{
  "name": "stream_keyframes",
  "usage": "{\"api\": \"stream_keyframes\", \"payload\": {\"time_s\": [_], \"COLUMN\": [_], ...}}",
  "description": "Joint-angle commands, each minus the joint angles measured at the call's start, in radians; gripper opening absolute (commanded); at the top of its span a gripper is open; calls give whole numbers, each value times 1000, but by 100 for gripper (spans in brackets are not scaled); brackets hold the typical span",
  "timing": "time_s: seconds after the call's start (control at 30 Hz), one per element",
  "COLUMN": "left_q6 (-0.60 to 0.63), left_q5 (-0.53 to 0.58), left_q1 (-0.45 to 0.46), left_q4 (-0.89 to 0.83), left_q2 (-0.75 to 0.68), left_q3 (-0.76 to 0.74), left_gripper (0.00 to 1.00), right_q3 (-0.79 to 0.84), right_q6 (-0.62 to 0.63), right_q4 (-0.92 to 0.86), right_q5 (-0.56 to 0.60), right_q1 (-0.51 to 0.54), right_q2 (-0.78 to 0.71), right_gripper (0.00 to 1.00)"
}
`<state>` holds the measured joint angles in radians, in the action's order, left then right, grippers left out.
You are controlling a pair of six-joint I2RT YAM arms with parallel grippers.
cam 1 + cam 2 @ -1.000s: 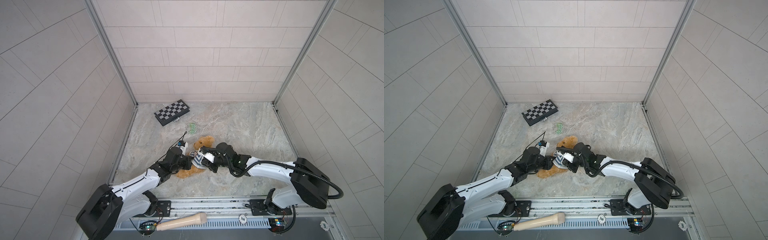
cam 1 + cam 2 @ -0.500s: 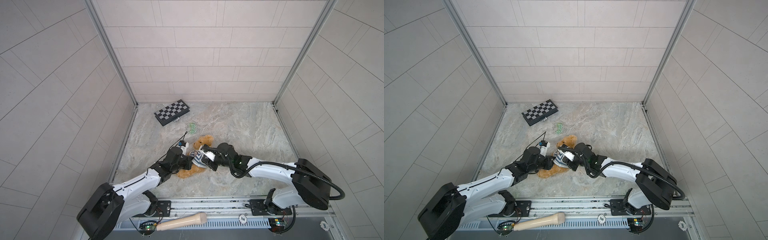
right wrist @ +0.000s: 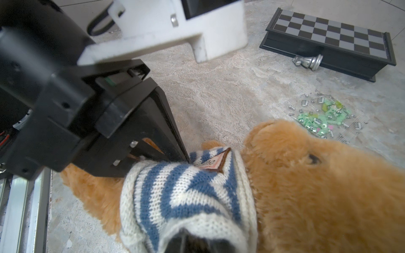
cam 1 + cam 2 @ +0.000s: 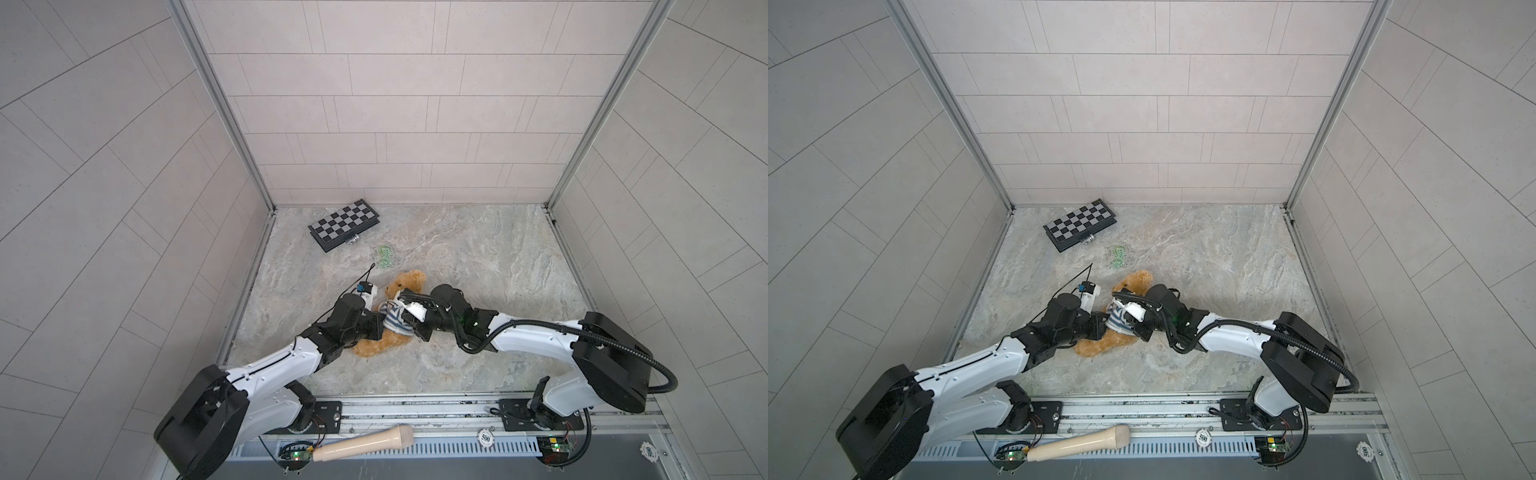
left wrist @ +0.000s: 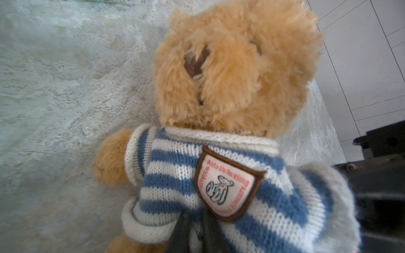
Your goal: Dress the teddy bear
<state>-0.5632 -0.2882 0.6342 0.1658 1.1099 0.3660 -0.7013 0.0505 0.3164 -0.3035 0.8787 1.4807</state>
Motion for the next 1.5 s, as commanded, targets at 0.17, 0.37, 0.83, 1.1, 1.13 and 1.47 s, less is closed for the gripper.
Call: {"api": "stream_keyframes", "payload": {"time_s": [0.17, 0.37, 0.83, 1.1, 1.13, 1.47], "left_q6": [14, 17, 25, -23, -40, -174], "left_q5": [-18, -22, 93, 274, 286, 373], "left_q1": [-8, -29, -33, 137, 158, 382], "left_q4": [-37, -26, -115, -336, -335, -180], "left_q2": [17, 48, -105, -314, -322, -175], "left_q3": [1, -2, 12, 145, 153, 217], "left_gripper": [12, 10, 19, 48, 48, 38], "right_q3": [13, 76, 160, 143, 143, 131], "right_q6": [26, -14, -211, -296, -305, -379], "right_q4": [-69, -75, 79, 79, 84, 143], "right_q5": [44, 38, 44, 257, 271, 319], "right_q1": [13, 13, 3, 3, 3, 9], "right_q2": [-109, -213, -254, -247, -243, -223], "right_gripper": [0, 0, 0, 0, 0, 0]}}
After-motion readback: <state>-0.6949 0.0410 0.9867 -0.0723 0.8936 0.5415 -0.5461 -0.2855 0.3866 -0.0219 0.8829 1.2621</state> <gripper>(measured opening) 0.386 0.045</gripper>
